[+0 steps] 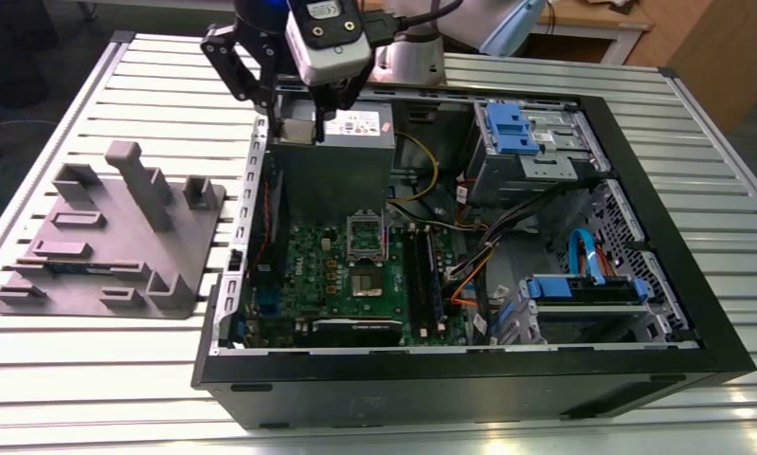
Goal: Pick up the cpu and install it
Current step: 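Pick up the cpu and move it towards the insertion slot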
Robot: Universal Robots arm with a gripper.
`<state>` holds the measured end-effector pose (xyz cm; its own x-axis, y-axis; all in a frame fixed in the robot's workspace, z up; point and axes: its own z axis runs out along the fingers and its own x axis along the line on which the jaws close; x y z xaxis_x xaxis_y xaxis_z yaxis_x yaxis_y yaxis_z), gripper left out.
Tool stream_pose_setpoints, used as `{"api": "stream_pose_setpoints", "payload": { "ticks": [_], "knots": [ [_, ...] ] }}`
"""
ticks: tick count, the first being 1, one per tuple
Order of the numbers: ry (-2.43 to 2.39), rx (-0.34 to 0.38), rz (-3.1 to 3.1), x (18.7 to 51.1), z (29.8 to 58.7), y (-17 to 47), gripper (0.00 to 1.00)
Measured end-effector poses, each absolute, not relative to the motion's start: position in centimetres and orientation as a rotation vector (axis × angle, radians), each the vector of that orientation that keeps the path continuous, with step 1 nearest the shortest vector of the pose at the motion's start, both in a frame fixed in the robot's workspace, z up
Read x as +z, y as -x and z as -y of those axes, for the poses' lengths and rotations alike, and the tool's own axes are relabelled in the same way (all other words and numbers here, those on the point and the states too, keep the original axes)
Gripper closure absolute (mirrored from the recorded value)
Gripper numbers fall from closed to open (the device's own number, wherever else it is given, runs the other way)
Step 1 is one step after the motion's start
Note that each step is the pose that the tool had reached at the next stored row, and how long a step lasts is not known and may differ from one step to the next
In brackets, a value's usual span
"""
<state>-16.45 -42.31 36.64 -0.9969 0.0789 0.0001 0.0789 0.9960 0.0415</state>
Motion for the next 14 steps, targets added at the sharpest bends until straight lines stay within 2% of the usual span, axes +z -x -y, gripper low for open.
{"api": "stream_pose_setpoints", "payload": {
  "ticks": [14],
  "knots": [
    [-0.124, 0.065, -3.137, 36.64, 42.31, 15.43, 0.53]
  ]
}}
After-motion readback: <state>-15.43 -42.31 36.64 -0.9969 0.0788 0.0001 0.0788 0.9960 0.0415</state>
